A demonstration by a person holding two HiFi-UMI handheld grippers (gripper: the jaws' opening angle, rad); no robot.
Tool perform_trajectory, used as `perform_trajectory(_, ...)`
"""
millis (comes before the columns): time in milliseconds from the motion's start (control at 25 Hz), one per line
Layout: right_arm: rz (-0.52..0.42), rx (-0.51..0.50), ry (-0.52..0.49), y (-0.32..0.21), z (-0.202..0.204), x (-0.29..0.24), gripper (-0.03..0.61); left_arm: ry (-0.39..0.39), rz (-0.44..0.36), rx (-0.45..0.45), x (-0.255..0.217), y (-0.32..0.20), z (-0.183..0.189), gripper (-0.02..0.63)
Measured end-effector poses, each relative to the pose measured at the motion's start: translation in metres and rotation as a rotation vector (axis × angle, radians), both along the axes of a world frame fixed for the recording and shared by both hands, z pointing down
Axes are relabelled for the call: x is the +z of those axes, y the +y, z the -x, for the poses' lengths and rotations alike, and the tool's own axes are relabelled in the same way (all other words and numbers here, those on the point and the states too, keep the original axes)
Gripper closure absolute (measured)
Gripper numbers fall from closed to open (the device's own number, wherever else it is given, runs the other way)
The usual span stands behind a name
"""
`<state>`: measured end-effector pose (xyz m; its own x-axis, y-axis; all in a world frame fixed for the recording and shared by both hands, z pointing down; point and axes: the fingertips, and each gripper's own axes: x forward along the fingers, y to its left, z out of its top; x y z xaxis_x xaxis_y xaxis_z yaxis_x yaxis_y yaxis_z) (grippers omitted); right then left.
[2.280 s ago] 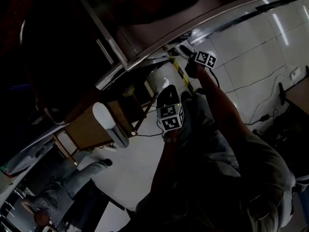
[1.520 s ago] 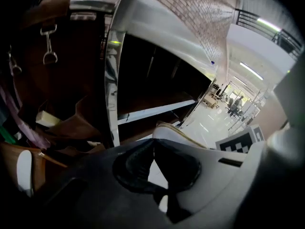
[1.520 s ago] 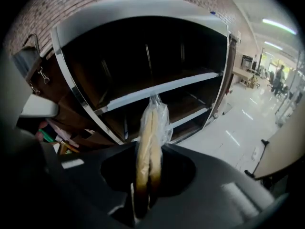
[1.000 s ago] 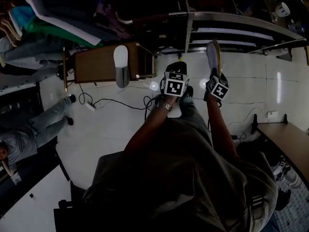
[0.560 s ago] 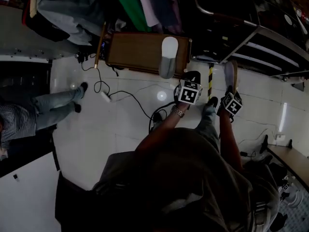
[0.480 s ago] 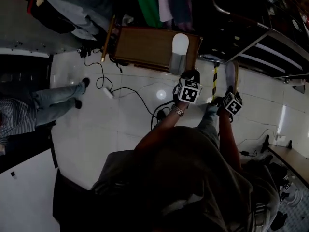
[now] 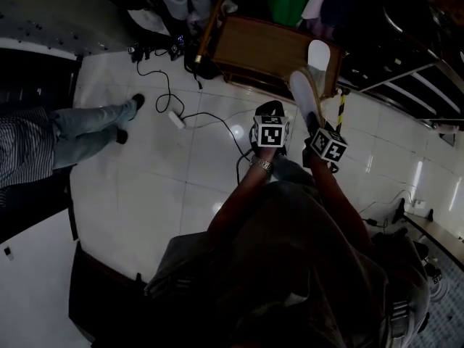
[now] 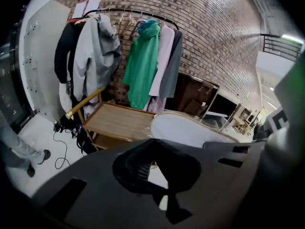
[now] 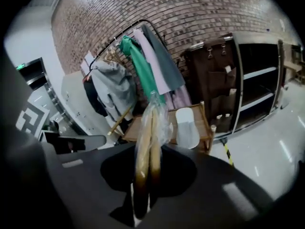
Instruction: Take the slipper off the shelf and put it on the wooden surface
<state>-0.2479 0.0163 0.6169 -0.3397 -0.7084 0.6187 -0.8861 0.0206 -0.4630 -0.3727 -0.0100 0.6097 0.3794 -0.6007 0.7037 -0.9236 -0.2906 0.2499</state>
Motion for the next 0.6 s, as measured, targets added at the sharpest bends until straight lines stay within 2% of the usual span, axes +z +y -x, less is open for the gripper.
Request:
perform_trajectory(120, 0.052, -0.067, -0.025, 0.003, 0.052, 0.019, 0.515, 0.004, 0.002, -0.039, 0.005, 0.008, 0.029, 0.609)
perform_trajectory(240, 0.11, -0.065, -0.074, 0.003, 0.085, 0.046, 0.515, 0.002, 0.007, -0.07, 0.014, 0.019, 0.052, 0.609)
perform_trajectory(400, 0.238, 0.061, -0.184, 0.009, 0.101, 0.117, 0.515, 0.012, 0.06, -0.135, 0.038, 0.033, 0.075, 0.609)
perform_trajectory(480, 0.289, 0.136, -0.208, 0.01, 0.098, 0.158, 0.515, 0.013, 0.08, -0.151, 0.057, 0.038, 0.078, 0.609)
perform_trajectory(600, 0.265, 0.225, -0.219, -0.016, 0.083, 0.219, 0.514, 0.02, 0.086, -0.157, 0.092, 0.033, 0.076, 0.609)
